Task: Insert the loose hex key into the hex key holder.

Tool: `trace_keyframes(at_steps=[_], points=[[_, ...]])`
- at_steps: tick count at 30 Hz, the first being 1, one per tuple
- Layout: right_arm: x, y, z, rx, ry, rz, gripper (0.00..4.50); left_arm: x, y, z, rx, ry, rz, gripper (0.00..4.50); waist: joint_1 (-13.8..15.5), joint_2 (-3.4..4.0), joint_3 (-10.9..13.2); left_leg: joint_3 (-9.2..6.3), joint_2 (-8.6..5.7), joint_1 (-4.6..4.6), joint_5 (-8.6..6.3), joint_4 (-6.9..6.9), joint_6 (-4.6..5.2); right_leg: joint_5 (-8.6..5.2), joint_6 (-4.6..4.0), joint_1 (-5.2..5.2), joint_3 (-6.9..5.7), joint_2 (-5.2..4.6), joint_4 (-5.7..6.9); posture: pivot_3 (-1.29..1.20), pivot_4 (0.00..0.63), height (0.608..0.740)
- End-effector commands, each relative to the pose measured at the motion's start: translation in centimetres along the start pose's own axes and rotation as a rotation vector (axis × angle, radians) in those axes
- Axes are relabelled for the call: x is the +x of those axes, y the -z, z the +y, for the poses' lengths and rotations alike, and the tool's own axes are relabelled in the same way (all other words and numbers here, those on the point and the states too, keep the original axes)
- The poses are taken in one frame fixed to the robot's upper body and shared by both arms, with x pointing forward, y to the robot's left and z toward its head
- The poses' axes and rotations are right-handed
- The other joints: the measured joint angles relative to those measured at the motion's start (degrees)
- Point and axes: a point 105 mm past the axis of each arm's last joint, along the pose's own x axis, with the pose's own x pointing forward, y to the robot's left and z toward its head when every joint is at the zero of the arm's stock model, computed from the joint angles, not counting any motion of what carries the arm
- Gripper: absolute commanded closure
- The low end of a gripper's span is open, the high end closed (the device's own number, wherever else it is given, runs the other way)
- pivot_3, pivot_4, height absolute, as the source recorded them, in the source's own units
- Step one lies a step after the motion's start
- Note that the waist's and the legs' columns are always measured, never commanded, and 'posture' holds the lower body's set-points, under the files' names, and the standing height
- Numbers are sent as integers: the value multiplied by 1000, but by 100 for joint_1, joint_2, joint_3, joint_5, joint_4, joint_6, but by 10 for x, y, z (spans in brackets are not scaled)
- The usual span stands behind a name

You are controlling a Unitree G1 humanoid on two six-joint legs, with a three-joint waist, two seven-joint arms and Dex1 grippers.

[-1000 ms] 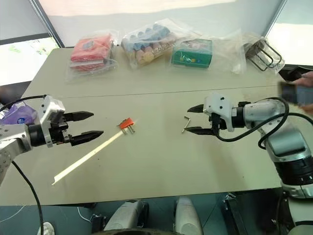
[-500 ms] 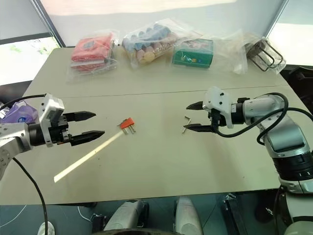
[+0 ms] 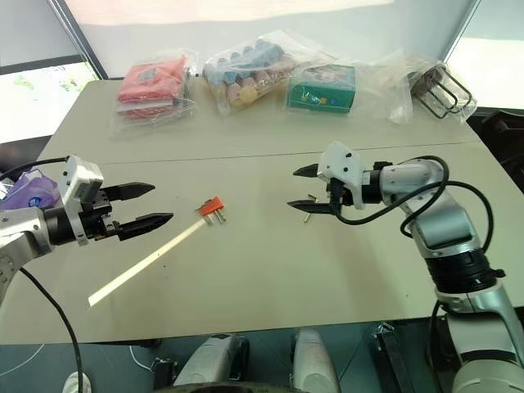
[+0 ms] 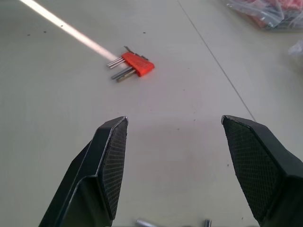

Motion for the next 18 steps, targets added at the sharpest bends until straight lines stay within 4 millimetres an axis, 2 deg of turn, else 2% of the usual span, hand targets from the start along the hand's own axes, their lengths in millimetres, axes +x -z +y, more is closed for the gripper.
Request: trace_keyframes(at_steps=[1,6,9,13,18], points=[[34,-1,0,-90,44,-15,1225,-10,-7,15,44,-92,-32,37,-56,-1,-1,-1,0,-1,1,0,-2,0,0,0,0,2,2,0,150,740],[89,8,16,-127,59,-29,1225,-15,-2,30,68,-196,-29,37,-79,0,0,1,-2,-4,7,-2,-12,0,0,-9,0,11,5,0,150,740],[111,12,21,-150,90,-29,1225,-20,2,39,96,-270,-19,37,-95,0,0,1,-2,-5,8,-3,-14,0,0,-13,0,13,6,0,150,740],[130,12,20,-176,131,-34,1225,-30,7,50,131,-368,-3,37,-97,0,0,1,-2,-4,9,-4,-17,0,0,-12,0,16,8,0,150,740],[144,11,19,-183,147,-38,1225,-36,12,52,134,-417,-1,37,-104,0,0,-1,-2,-2,9,-4,-17,1,0,-11,0,17,8,0,150,740]])
